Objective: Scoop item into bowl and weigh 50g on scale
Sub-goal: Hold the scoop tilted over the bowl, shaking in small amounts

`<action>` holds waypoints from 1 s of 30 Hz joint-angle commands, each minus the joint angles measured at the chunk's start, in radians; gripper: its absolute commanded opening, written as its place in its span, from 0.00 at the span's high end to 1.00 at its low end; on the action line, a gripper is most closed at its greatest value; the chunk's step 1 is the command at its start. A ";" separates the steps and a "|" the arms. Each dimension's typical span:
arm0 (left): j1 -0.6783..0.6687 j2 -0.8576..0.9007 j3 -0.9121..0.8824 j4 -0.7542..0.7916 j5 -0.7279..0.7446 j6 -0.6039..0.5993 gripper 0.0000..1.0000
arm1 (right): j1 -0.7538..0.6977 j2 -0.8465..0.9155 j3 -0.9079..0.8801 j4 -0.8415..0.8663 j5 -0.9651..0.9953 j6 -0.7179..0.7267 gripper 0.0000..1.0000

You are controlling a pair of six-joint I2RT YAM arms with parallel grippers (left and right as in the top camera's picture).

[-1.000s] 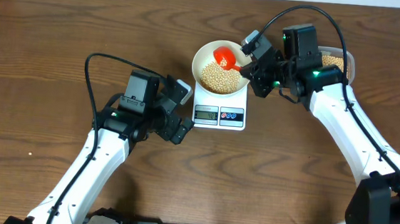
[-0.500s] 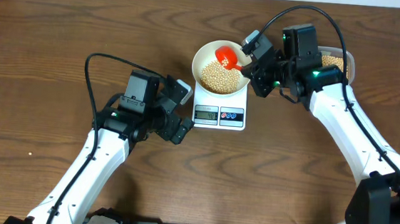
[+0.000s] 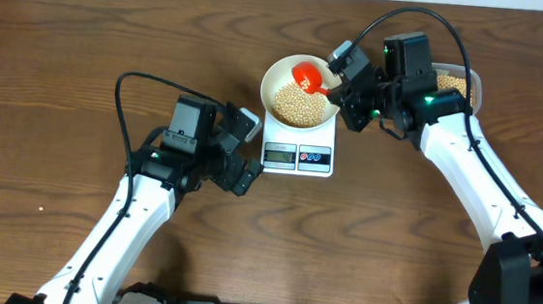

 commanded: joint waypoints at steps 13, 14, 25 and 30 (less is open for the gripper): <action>0.003 0.001 -0.005 -0.002 0.005 0.005 0.06 | 0.005 -0.020 0.011 0.000 0.002 -0.068 0.99; 0.003 0.001 -0.005 -0.002 0.005 0.005 0.07 | 0.005 -0.020 0.011 0.000 0.002 -0.076 0.99; 0.003 0.001 -0.005 -0.001 0.005 0.005 0.07 | 0.005 -0.020 0.011 0.000 0.002 -0.112 0.99; 0.003 0.001 -0.005 -0.002 0.005 0.005 0.07 | 0.005 -0.020 0.011 0.000 0.002 -0.172 0.99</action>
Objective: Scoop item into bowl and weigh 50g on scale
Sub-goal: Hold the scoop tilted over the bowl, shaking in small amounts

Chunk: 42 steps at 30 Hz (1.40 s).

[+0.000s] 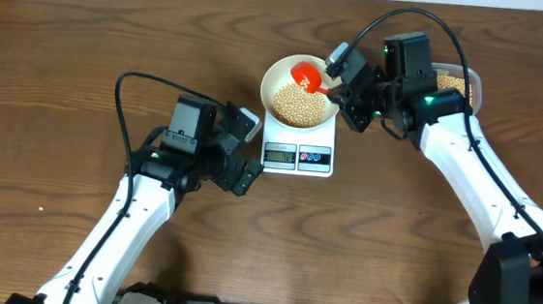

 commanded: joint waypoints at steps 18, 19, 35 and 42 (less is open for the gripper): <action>0.003 0.001 -0.005 -0.002 0.005 0.005 0.07 | 0.005 -0.020 0.011 -0.010 0.001 -0.100 0.99; 0.003 0.001 -0.005 -0.002 0.005 0.005 0.07 | 0.005 -0.020 0.011 -0.010 0.001 -0.100 0.99; 0.003 0.001 -0.005 -0.002 0.005 0.005 0.07 | 0.005 -0.020 0.011 -0.022 0.001 -0.089 0.99; 0.003 0.001 -0.005 -0.002 0.005 0.005 0.07 | 0.005 -0.020 0.011 -0.022 0.001 -0.090 0.99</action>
